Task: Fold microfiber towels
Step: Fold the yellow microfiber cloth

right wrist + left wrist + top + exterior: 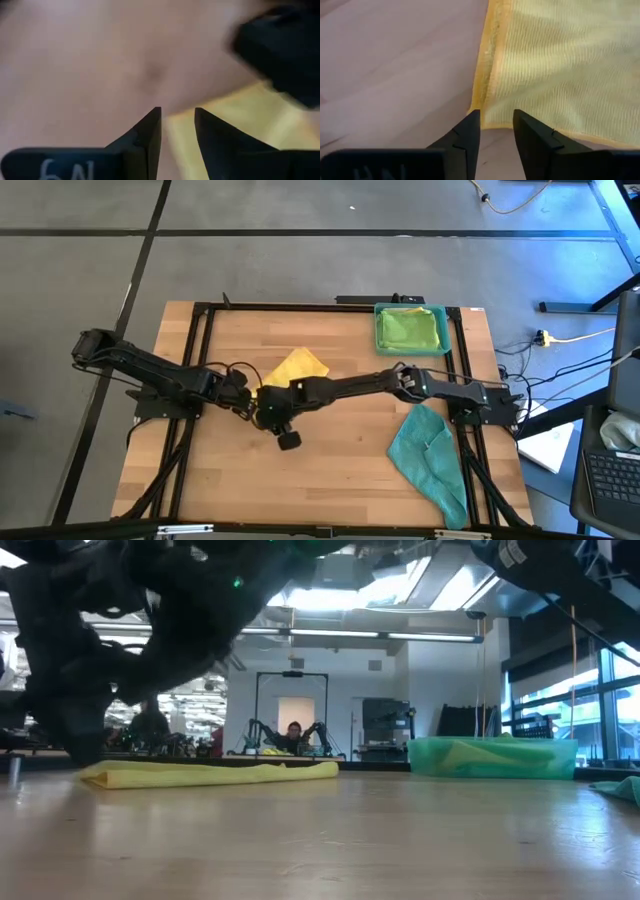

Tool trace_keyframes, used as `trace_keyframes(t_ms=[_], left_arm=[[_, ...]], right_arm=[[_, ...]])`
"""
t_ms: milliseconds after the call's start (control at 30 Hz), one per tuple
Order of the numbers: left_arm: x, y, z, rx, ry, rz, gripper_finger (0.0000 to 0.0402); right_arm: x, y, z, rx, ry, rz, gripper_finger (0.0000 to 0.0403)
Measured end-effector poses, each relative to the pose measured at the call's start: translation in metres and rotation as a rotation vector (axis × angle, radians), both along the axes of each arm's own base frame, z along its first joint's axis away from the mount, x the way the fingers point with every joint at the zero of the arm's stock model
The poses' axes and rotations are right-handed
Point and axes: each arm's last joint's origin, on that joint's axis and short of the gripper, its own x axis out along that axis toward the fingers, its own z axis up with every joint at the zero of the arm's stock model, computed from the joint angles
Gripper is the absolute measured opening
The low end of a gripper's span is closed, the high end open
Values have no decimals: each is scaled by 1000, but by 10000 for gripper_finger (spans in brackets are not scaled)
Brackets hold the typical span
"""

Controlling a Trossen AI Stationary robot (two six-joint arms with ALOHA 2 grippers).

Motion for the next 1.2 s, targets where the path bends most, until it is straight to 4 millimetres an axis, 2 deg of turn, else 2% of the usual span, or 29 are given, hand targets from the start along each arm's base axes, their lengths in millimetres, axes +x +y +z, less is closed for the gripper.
trace_keyframes(t_ms=[100, 233, 400, 567, 733, 867, 967, 1033, 1200], left_arm=[[-2, 0, 3, -2, -13, -10, 109], [-5, 1, 7, -16, -35, 4, 109], [-17, 2, 16, -45, -49, 31, 109], [-30, 4, 27, -67, -99, 23, 109], [-37, 2, 33, -96, -153, 50, 109], [-39, 1, 35, -105, -166, 56, 109], [-40, 0, 34, -106, -158, 51, 109], [-40, -1, 34, -108, -158, 42, 109], [-41, -3, 34, -121, -159, 42, 109]], right_arm=[[4, -2, -16, -78, 7, -59, 120], [7, 0, -41, -78, 44, -47, 120], [6, 8, -46, -47, 55, 24, 129], [8, 8, -45, -101, 24, 7, 170], [11, 6, -64, -114, 39, -1, 217], [13, 6, -74, -102, 51, 3, 233], [12, 7, -78, -125, 61, -12, 221], [12, 7, -79, -130, 66, -14, 197], [10, 2, -81, -121, 95, -12, 96]])
